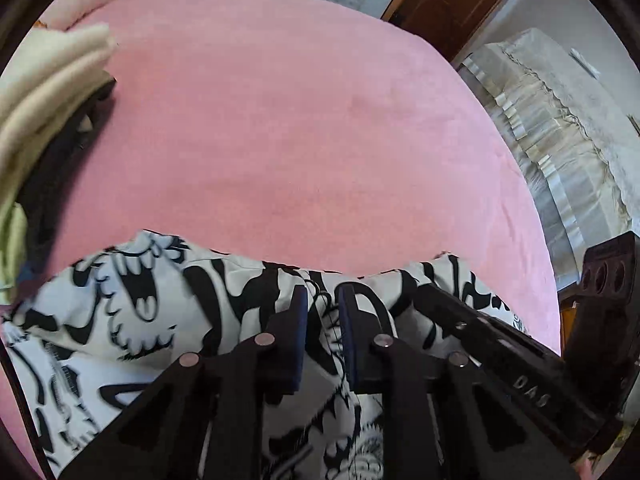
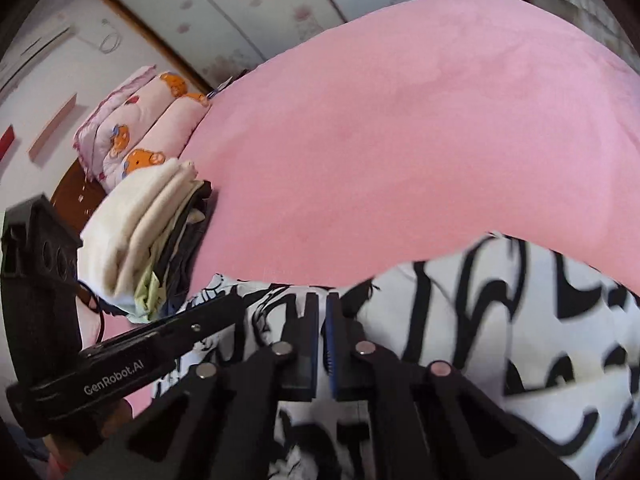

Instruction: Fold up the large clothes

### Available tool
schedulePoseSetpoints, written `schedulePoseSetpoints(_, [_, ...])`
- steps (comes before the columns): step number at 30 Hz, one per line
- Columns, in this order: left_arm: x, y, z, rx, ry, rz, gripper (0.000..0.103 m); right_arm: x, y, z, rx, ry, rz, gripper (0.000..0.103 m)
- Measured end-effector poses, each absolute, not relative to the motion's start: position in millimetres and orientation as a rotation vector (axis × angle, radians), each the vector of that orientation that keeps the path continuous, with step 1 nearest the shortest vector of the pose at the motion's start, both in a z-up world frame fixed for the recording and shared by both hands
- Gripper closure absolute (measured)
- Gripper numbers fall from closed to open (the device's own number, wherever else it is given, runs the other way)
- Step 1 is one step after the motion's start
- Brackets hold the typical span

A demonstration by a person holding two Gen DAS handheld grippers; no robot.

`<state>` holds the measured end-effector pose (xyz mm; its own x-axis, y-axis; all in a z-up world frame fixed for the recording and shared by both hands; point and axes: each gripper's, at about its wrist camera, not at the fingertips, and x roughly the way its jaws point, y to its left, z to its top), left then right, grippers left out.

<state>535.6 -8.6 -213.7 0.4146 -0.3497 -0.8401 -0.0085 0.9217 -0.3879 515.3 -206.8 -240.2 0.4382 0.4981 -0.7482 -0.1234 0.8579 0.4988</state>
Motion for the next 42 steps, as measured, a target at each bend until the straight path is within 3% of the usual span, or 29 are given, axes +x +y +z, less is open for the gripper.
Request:
schedulePoseSetpoints(6, [554,-16,-264,-0.321,1.208,-0.182,0.091,535,-195,-289,0.365,1.111,0.396,0.103])
schedulePoseSetpoints(11, [557,-21,-297,-0.279,1.203,-0.143,0.097,537,-194,-315,0.322,1.136,0.376,0.103])
schedulePoseSetpoints(22, [566,8,-290,-0.275,1.119,-0.095,0.101,535,-219,-294,0.198,1.033,0.301,0.103])
schedulePoseSetpoints(27, [572,21,-290,-0.236,1.100,-0.092,0.101,540,-260,-292,0.279,1.019,0.238,0.103])
schedulePoseSetpoints(36, [564,53,-289,-0.241,1.091,-0.008,0.101,534,-298,-300,0.221,1.037,0.066,0.103])
schedulePoseSetpoints(37, [562,60,-288,-0.220,1.089,0.028,0.096,533,-305,-302,0.231,1.037,0.062,0.103])
schedulePoseSetpoints(39, [564,71,-292,-0.161,1.091,0.114,0.096,532,-319,-305,0.274,1.038,0.068,0.103])
schedulePoseSetpoints(42, [563,96,-297,-0.250,1.105,0.126,0.097,530,-325,-306,0.235,1.043,0.069,0.103])
